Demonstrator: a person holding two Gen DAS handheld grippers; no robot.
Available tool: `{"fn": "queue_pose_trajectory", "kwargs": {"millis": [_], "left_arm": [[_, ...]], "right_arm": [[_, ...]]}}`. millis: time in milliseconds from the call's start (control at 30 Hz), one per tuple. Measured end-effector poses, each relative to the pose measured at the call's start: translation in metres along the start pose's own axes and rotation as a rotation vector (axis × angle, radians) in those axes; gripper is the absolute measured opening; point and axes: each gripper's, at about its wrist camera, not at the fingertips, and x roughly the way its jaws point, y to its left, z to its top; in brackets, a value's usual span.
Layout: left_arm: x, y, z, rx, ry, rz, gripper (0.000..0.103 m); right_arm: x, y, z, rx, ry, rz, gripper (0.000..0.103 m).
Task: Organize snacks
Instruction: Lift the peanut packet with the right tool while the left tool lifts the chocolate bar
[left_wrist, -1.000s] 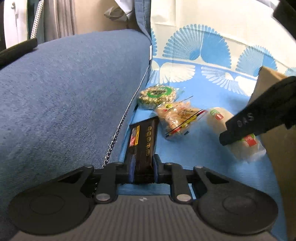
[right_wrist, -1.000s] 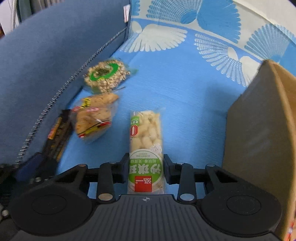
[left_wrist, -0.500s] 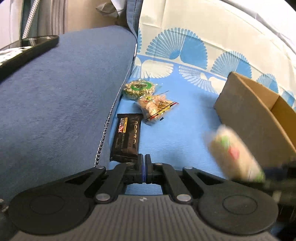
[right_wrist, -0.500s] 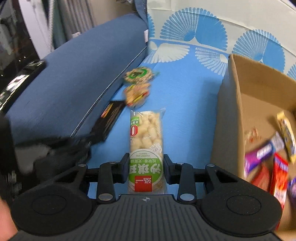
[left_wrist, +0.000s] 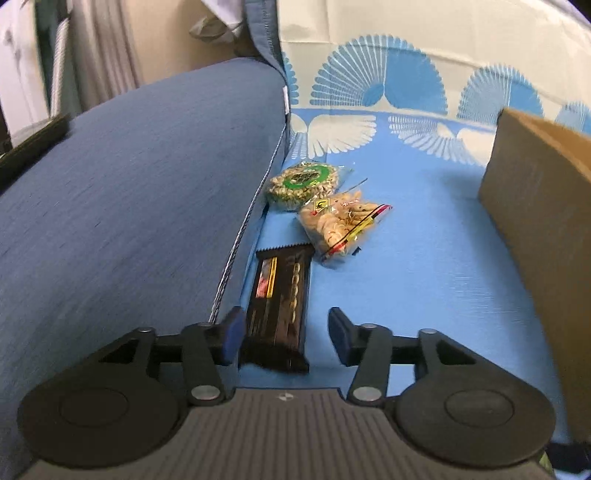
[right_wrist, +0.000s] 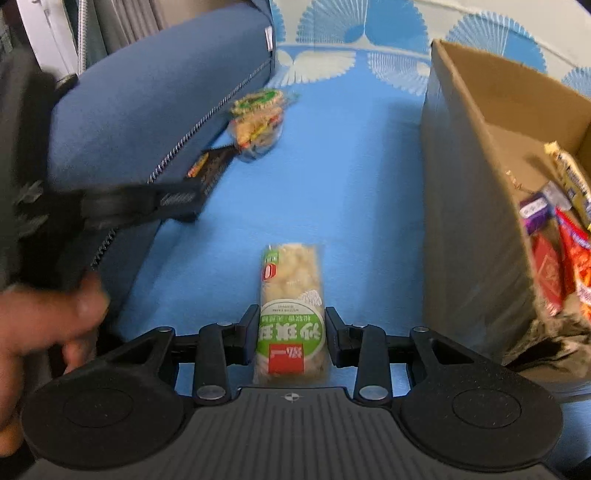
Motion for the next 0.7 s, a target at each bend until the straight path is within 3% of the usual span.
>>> {"fn": "queue_pose_trajectory", "kwargs": {"millis": [167,367,400,433,700], "left_arm": [[0.031,-0.019,0.015,0.023,0.066,0.112,0.069],[0.052,-0.007,0.026,-0.114,0.154,0.095,0.068],[0.053,-0.004,0.028,-0.133,0.161,0.082,0.062],[0.052,-0.001,0.029,-0.148,0.165,0.078,0.046],[0.021,0.022,0.03,-0.211,0.168,-0.028,0.021]], "right_arm": [[0.011,0.003,-0.003,-0.021,0.049,-0.001,0.042],[0.012,-0.002,-0.002,-0.015,0.07,0.026,0.044],[0.012,-0.003,-0.002,-0.014,0.071,0.03,0.044],[0.011,-0.004,-0.003,-0.013,0.072,0.034,0.044],[0.01,-0.003,-0.002,-0.019,0.072,0.036,0.046]]}}
